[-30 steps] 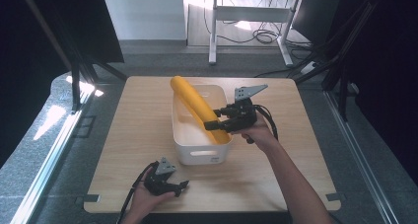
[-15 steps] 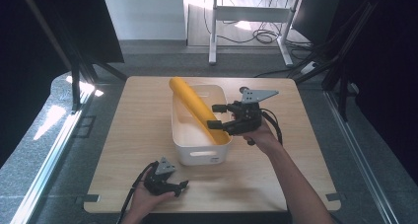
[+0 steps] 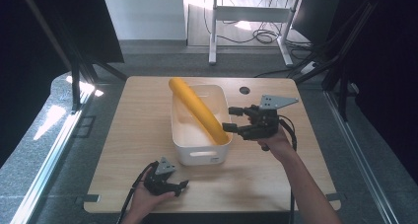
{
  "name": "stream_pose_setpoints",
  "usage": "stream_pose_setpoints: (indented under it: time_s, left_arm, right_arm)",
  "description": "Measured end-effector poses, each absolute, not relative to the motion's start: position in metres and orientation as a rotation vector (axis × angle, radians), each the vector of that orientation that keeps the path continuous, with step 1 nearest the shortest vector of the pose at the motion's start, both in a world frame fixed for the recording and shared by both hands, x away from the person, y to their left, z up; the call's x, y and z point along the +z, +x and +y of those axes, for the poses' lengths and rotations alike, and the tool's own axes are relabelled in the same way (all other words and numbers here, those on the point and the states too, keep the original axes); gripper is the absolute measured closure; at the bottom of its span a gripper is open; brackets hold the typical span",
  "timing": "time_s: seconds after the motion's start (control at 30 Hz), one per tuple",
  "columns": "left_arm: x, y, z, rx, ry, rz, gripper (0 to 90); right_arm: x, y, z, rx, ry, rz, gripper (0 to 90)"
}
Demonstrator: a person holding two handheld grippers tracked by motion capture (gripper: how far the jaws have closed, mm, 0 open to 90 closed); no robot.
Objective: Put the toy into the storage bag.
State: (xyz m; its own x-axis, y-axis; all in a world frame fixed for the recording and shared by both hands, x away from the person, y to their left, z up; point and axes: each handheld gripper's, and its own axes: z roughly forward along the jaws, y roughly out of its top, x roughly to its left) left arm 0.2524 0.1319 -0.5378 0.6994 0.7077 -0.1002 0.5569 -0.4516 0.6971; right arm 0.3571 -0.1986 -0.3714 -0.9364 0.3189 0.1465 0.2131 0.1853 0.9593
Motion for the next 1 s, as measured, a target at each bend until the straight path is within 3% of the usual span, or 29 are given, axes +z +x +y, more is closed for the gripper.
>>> stream_pose_setpoints:
  time_s: [0.37, 1.0]
  left_arm:
    - [-0.537, 0.253, 0.133, 0.263, 2.175, 0.96, 23.7]
    - [-0.537, 0.252, 0.133, 0.262, 2.171, 0.968, 23.7]
  right_arm:
    - [-0.395, 0.342, -0.239, 1.833, 0.669, 2.273, 32.5]
    - [-0.472, 0.325, -0.293, 1.611, 0.939, 2.308, 32.4]
